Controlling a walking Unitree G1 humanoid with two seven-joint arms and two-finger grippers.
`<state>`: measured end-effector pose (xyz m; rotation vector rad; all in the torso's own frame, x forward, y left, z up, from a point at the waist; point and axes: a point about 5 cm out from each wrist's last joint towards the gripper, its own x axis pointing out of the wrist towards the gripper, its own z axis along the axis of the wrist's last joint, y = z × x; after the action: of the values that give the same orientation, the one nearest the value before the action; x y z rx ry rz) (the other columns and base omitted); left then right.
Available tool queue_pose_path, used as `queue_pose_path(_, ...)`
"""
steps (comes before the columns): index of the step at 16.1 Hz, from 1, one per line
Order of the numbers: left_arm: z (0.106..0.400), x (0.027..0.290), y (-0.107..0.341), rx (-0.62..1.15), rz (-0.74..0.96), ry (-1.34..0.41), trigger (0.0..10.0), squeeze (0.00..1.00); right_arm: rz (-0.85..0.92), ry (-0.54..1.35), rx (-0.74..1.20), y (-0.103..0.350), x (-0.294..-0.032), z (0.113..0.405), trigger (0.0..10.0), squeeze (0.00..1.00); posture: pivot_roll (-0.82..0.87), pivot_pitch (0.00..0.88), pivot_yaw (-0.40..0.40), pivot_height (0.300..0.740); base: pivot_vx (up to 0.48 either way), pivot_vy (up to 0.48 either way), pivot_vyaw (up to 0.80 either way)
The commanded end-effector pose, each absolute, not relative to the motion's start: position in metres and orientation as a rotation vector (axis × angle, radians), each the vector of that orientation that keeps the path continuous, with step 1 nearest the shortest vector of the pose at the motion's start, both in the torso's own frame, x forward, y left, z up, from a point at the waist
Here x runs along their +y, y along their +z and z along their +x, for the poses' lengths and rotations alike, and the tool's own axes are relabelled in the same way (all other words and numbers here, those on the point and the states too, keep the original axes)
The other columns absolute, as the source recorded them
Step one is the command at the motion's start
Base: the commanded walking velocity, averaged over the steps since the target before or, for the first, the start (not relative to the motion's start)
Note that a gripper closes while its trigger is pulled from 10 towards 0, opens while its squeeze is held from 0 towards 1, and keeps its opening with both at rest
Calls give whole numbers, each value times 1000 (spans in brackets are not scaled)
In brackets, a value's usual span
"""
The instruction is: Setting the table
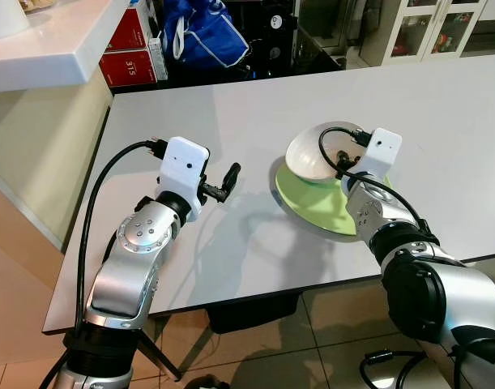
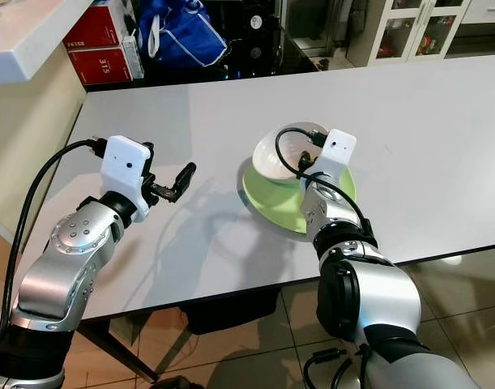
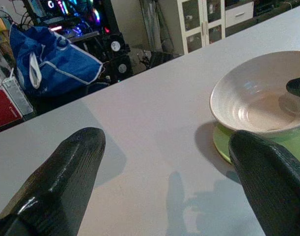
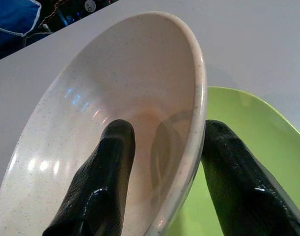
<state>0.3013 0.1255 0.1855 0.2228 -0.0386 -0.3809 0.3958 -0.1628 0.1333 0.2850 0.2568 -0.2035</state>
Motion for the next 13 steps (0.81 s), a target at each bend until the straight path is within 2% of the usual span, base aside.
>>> queue_pose_path(1,302,125,190,-57,238,-378,10000,0,311,-199,235,141,-161,399,10000,24,163,0,55,740,0,0,0)
queue_pose_path(2,302,125,190,-57,239,-381,10000,0,341,-205,245,139,-162,398,10000,1000,163,0,55,740,0,0,0)
queue_pose_path(13,301,126,191,-57,250,-384,10000,0,426,-278,354,113,-168,387,10000,1000,172,0,58,740,0,0,0)
